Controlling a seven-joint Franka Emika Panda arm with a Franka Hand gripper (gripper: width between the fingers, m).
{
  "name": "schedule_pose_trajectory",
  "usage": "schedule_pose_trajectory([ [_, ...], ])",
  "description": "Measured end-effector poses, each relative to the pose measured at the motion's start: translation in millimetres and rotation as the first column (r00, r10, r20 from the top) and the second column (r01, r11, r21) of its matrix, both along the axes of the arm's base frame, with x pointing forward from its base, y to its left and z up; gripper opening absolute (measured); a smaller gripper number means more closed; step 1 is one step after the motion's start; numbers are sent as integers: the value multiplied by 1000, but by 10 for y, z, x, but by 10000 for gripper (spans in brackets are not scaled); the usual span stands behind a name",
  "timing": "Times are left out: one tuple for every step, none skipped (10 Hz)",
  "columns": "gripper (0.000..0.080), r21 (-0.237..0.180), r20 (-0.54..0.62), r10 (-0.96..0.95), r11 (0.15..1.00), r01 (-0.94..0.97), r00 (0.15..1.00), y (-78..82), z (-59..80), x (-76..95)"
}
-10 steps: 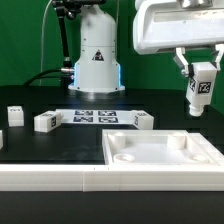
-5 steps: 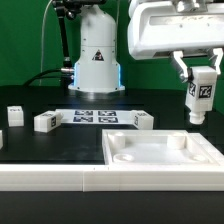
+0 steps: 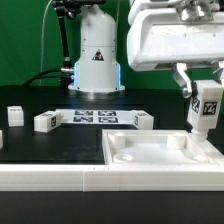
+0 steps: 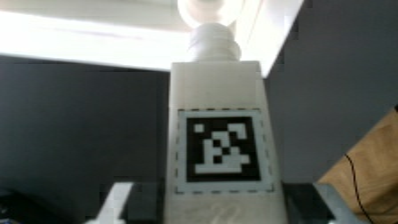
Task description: Assemble one leg
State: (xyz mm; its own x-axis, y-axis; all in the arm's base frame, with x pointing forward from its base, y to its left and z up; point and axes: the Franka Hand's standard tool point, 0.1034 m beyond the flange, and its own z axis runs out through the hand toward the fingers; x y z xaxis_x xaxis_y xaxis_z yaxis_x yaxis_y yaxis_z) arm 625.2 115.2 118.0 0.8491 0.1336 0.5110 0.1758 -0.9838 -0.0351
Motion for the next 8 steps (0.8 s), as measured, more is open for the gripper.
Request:
schedule_pose_trajectory([
  [294, -2, -9, -1, 1000, 1, 1000, -15, -90, -3],
  [294, -4, -13, -2, 1000, 2, 1000, -34, -155, -16],
  [294, -4, -13, -3, 1000, 3, 1000, -39, -187, -25],
  [294, -4, -11, -2, 1000, 2, 1000, -32, -191, -25],
  [294, -3, -3, -1, 1000, 1, 1000, -28, -194, -17],
  [294, -2, 0, 0, 1000, 0, 1000, -15, -232, -24],
  [294, -2, -7, 2, 1000, -2, 1000, -3, -277, -43],
  [294, -2, -9, 4, 1000, -4, 1000, 9, -302, -54],
])
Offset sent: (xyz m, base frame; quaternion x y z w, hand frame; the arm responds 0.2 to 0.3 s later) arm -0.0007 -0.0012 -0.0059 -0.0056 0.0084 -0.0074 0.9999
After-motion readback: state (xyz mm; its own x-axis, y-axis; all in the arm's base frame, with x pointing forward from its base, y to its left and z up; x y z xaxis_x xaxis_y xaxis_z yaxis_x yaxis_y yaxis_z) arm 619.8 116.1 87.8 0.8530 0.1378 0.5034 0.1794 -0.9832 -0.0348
